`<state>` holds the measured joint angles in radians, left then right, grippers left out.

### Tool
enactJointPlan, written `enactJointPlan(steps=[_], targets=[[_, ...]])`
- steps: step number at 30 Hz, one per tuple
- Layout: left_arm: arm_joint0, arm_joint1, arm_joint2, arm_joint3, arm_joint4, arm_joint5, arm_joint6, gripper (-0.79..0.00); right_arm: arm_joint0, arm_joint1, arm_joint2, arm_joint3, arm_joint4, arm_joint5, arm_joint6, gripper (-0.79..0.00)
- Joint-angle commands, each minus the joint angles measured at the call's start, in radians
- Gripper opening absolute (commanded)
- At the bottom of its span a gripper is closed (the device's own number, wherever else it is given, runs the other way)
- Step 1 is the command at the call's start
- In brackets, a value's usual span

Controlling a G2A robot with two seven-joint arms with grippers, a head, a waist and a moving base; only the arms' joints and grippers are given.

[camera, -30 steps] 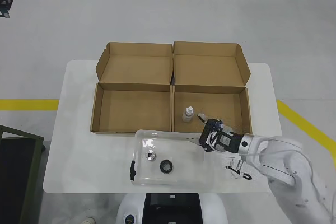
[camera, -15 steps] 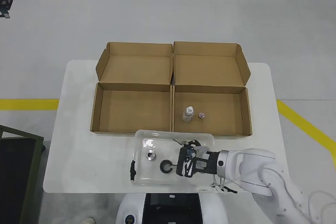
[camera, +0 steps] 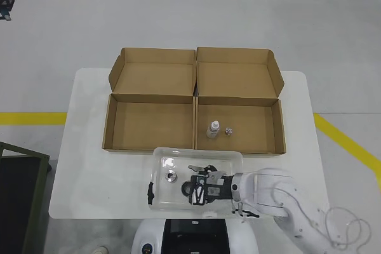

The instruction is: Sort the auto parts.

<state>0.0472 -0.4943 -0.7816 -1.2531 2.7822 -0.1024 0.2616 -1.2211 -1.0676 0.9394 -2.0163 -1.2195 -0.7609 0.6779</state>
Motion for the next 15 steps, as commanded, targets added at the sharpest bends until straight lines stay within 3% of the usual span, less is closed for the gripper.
enactJointPlan(steps=[1,3,8,15], targets=[[0.000,0.000,0.000,0.000,0.000,0.000,0.000,0.000,0.007,-0.003,-0.017,0.013,0.001,0.001,-0.001,-0.215],[0.000,0.000,0.000,0.000,0.000,0.000,0.000,0.000,0.014,-0.005,-0.032,0.025,-0.004,-0.003,0.003,-0.212],[0.000,0.000,0.000,0.000,0.000,0.000,0.000,0.000,0.025,-0.009,-0.061,0.056,-0.013,-0.001,0.014,-0.102],[0.000,0.000,0.000,0.000,0.000,0.000,0.000,0.000,0.044,-0.014,-0.080,0.110,-0.011,0.012,-0.007,-0.083]])
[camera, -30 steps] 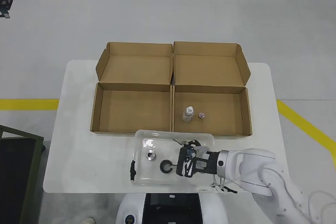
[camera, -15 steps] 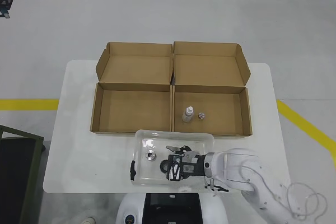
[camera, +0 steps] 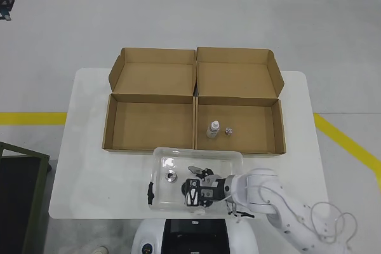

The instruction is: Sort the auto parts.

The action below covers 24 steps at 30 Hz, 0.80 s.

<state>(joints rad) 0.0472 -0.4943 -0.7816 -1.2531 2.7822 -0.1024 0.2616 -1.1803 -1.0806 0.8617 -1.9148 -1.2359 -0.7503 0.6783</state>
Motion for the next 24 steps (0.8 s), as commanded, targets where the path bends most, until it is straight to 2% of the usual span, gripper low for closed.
enactJointPlan(steps=[1,6,18,21,23,24], targets=[[0.000,0.000,0.000,0.000,0.000,0.000,0.000,0.000,0.008,-0.002,-0.007,0.019,0.003,0.000,-0.009,-0.086],[0.000,0.000,0.000,0.000,0.000,0.000,0.000,0.000,0.032,-0.010,-0.034,0.069,-0.001,-0.001,-0.024,-0.132],[0.000,0.000,0.000,0.000,0.000,0.000,0.000,0.000,0.064,-0.022,-0.070,0.126,-0.018,0.009,-0.044,-0.443],[0.000,0.000,0.000,0.000,0.000,0.000,0.000,0.000,0.062,-0.020,-0.059,0.121,-0.014,0.012,-0.049,-0.619],[0.000,0.000,0.000,0.000,0.000,0.000,0.000,0.000,0.059,-0.019,-0.052,0.110,-0.007,0.010,-0.056,-0.785],[0.000,0.000,0.000,0.000,0.000,0.000,0.000,0.000,0.057,-0.018,-0.048,0.104,-0.002,0.010,-0.061,-0.785]])
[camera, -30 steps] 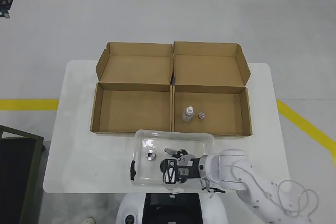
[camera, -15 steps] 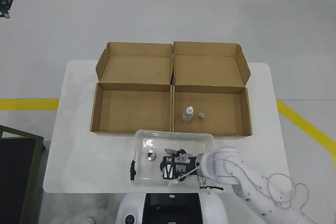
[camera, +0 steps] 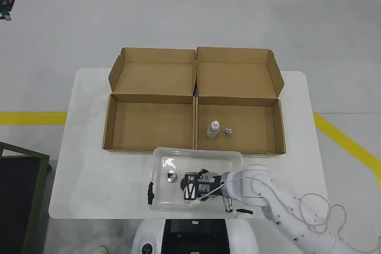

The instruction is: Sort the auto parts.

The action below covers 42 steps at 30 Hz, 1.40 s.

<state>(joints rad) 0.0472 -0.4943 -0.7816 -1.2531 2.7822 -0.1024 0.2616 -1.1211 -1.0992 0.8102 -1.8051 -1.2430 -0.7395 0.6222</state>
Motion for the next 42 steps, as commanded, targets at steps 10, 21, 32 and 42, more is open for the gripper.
enactJointPlan(steps=[10,21,32,42], targets=[[0.000,0.000,0.000,0.000,0.000,0.000,0.000,0.000,-0.021,0.011,0.077,-0.069,0.091,0.017,-0.051,-0.785],[0.000,0.000,0.000,0.000,0.000,0.000,0.000,0.000,-0.044,0.016,0.153,-0.107,0.260,0.037,-0.174,-0.785],[0.000,0.000,0.000,0.000,0.000,0.000,0.000,0.000,-0.067,0.003,0.177,-0.025,0.521,0.045,-0.382,-0.785],[0.000,0.000,0.000,0.000,0.000,0.000,0.000,0.000,-0.072,-0.016,0.179,-0.003,0.675,0.063,-0.527,-0.785]])
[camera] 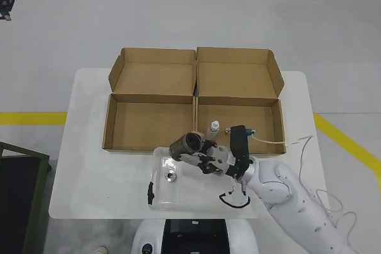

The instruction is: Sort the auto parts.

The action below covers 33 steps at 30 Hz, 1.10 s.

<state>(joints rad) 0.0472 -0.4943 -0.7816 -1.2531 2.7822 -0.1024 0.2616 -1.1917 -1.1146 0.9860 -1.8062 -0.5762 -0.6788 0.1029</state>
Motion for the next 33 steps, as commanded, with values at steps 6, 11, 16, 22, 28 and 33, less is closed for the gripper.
enactJointPlan(steps=[6,11,16,22,28,33], targets=[[0.000,0.000,0.000,0.000,0.000,0.000,0.000,0.000,-0.021,-0.003,0.039,-0.026,0.057,0.014,-0.054,-0.785],[0.000,0.000,0.000,0.000,0.000,0.000,0.000,0.000,-0.037,-0.004,0.074,-0.058,0.087,0.023,-0.082,-0.785],[0.000,0.000,0.000,0.000,0.000,0.000,0.000,0.000,-0.046,-0.006,0.100,-0.071,0.115,0.022,-0.101,-0.785],[0.000,0.000,0.000,0.000,0.000,0.000,0.000,0.000,-0.046,-0.012,0.117,-0.066,0.136,0.012,-0.127,-0.785],[0.000,0.000,0.000,0.000,0.000,0.000,0.000,0.000,-0.044,-0.018,0.122,-0.061,0.140,0.011,-0.133,-0.785],[0.000,0.000,0.000,0.000,0.000,0.000,0.000,0.000,-0.034,-0.021,0.126,-0.063,0.087,0.033,-0.095,-0.785]])
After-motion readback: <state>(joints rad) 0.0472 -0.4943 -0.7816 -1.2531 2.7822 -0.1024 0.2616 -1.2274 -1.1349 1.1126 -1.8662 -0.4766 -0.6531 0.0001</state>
